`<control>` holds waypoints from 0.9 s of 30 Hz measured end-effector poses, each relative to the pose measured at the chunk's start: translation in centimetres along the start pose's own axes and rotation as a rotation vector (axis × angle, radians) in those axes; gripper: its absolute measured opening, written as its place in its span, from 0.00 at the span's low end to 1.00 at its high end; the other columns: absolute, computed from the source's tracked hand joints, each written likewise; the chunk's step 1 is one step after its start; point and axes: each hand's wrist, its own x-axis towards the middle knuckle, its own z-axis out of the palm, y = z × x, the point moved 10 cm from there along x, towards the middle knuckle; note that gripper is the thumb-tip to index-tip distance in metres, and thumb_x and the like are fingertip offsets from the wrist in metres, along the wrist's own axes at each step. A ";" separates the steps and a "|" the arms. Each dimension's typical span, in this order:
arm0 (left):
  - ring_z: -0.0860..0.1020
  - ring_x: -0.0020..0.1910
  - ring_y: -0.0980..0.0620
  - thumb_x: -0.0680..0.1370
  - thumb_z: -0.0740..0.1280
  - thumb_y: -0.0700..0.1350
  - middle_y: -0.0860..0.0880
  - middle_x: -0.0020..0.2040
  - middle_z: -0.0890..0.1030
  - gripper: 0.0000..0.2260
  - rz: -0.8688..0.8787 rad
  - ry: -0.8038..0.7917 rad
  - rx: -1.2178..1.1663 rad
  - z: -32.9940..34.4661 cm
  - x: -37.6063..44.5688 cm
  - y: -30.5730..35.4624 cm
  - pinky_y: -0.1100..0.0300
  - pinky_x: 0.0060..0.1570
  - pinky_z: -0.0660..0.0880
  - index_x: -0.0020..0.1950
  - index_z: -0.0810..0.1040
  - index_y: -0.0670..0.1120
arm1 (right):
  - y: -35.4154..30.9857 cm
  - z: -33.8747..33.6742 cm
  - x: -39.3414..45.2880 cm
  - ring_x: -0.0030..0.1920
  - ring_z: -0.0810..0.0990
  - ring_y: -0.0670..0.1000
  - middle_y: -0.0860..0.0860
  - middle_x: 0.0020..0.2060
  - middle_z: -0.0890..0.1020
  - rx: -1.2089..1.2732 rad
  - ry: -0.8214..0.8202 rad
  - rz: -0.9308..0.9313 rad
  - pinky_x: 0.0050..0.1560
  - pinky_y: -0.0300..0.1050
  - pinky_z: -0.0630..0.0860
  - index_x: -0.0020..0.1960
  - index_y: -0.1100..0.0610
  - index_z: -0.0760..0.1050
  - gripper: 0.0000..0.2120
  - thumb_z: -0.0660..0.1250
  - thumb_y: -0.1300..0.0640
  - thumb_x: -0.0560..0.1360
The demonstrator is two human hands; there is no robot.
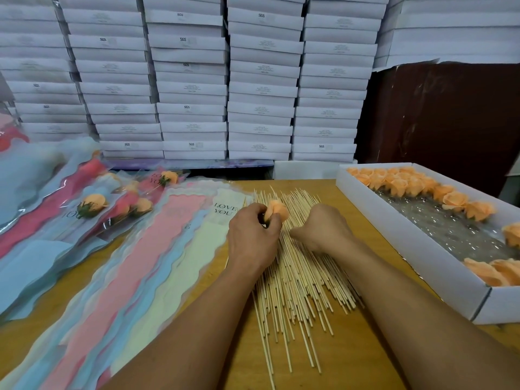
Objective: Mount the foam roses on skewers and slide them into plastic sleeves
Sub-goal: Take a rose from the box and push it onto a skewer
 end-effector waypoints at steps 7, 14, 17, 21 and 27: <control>0.79 0.44 0.51 0.77 0.69 0.51 0.51 0.43 0.81 0.08 -0.006 0.000 -0.006 -0.1 0.0 0.0 0.47 0.49 0.78 0.50 0.81 0.47 | 1.5 -0.1 -0.2 0.18 0.72 0.47 0.52 0.24 0.82 0.463 -0.151 0.101 0.22 0.38 0.68 0.33 0.63 0.79 0.12 0.72 0.56 0.71; 0.79 0.44 0.50 0.78 0.68 0.50 0.50 0.43 0.82 0.08 -0.004 0.000 0.005 -0.1 0.0 0.2 0.47 0.49 0.78 0.50 0.82 0.46 | 1.7 0.3 -1.0 0.20 0.68 0.45 0.53 0.24 0.78 0.736 -0.256 0.153 0.20 0.37 0.63 0.46 0.66 0.81 0.08 0.65 0.68 0.71; 0.79 0.44 0.49 0.78 0.67 0.49 0.49 0.43 0.82 0.09 -0.003 0.002 -0.004 -0.1 0.0 0.2 0.46 0.48 0.78 0.50 0.82 0.45 | 1.7 0.7 -1.3 0.21 0.67 0.45 0.52 0.24 0.78 0.782 -0.316 0.177 0.20 0.36 0.63 0.51 0.67 0.81 0.12 0.63 0.68 0.70; 0.79 0.43 0.48 0.79 0.66 0.49 0.47 0.42 0.83 0.11 -0.009 0.004 -0.013 -0.2 0.1 0.2 0.46 0.47 0.78 0.50 0.82 0.43 | 1.3 1.0 -1.8 0.21 0.68 0.45 0.52 0.25 0.79 0.825 -0.362 0.184 0.18 0.36 0.64 0.48 0.64 0.77 0.07 0.62 0.68 0.74; 0.79 0.42 0.51 0.78 0.66 0.49 0.53 0.40 0.80 0.06 -0.108 0.004 -0.079 -0.2 0.2 -0.9 0.57 0.40 0.73 0.46 0.79 0.47 | 0.8 0.9 -2.3 0.20 0.67 0.46 0.54 0.24 0.78 0.856 -0.391 0.181 0.18 0.36 0.60 0.48 0.62 0.73 0.05 0.59 0.66 0.76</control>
